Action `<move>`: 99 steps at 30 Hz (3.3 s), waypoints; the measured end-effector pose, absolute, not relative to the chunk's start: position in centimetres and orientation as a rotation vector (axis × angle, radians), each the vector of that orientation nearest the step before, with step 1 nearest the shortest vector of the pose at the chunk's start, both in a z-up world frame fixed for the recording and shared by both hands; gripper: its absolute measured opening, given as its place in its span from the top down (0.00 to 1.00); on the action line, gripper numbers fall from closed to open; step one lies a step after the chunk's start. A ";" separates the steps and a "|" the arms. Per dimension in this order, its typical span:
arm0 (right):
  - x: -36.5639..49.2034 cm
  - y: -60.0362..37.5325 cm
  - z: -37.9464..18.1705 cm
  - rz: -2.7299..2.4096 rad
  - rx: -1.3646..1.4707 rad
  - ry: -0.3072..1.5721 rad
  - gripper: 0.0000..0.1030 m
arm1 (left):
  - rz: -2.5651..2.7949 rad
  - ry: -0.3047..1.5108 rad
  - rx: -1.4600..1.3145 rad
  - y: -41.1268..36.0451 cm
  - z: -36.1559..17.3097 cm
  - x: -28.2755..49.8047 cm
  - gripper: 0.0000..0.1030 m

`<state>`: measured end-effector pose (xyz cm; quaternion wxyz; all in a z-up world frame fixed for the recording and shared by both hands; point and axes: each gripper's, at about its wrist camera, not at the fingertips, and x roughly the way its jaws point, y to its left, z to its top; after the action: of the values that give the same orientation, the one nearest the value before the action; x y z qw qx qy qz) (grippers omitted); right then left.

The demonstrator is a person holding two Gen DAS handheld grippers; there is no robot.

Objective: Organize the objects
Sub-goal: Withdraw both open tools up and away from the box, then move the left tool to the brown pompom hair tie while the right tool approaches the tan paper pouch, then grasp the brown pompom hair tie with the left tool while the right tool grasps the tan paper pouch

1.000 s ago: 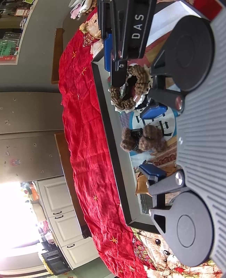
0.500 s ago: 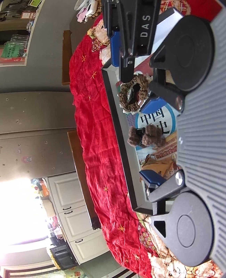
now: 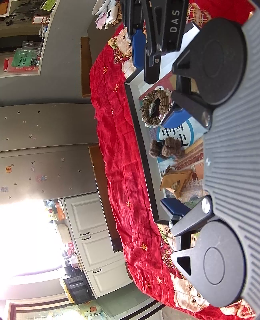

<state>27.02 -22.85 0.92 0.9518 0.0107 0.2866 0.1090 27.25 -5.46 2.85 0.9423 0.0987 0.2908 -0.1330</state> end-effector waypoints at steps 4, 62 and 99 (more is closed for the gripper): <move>25.9 -22.7 1.3 0.222 -0.002 0.582 0.68 | -0.269 0.591 0.209 -5.0 3.2 26.2 0.17; 7.4 -21.5 -1.9 0.213 -0.117 0.570 0.54 | -0.456 0.609 0.232 1.5 -0.8 11.6 0.06; 8.2 -21.6 -6.1 0.222 -0.065 0.658 0.61 | -0.527 0.706 0.183 1.0 -5.1 13.3 0.46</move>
<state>8.17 -21.61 -6.08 0.9399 -0.0321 0.3222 0.1087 13.27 1.03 -5.07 0.9005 0.0885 0.3411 -0.2549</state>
